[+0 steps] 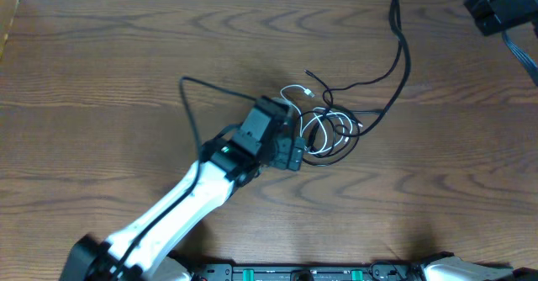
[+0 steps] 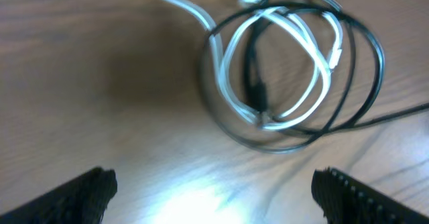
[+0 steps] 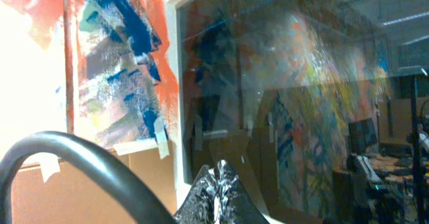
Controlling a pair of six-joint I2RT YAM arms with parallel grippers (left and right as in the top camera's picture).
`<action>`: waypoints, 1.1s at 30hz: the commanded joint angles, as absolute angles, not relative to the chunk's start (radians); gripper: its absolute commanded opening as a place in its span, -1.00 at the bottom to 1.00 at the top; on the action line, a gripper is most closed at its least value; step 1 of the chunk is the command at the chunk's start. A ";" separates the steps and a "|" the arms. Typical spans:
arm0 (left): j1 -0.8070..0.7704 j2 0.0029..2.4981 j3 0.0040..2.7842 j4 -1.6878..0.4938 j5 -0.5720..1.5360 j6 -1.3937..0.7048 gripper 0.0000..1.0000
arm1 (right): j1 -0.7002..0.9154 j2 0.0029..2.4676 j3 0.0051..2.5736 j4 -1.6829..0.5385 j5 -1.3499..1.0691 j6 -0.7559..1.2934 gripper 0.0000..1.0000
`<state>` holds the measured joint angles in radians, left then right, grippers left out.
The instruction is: Untangle cables
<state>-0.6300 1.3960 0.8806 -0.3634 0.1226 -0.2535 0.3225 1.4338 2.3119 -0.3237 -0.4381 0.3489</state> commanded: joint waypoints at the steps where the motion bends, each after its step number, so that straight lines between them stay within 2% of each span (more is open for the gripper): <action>1: -0.628 1.501 0.887 -0.244 0.286 -0.195 0.96 | 0.315 1.430 2.342 -0.337 -0.445 0.366 -0.97; 5: -0.628 1.568 0.887 -0.104 0.357 -0.194 0.96 | 0.315 1.430 2.342 -0.356 -0.448 0.366 -0.97; 15: -0.688 1.767 0.887 0.182 0.359 -0.195 0.93 | 0.314 1.428 2.342 -0.397 -0.501 0.366 -0.97; 20: -0.724 1.794 0.887 0.254 0.355 -0.195 0.56 | 0.314 1.428 2.342 -0.421 -0.501 0.366 -0.97; 25: -0.725 1.794 0.887 0.277 0.326 -0.217 0.29 | 0.314 1.424 2.342 -0.422 -0.508 0.371 -0.97; 27: -0.729 1.801 0.887 0.276 0.261 -0.276 0.26 | 0.314 1.419 2.342 -0.422 -0.508 0.387 -0.97; 33: -0.741 1.869 0.887 0.340 0.250 -0.329 0.27 | 0.314 1.390 2.342 -0.424 -0.530 0.390 -0.97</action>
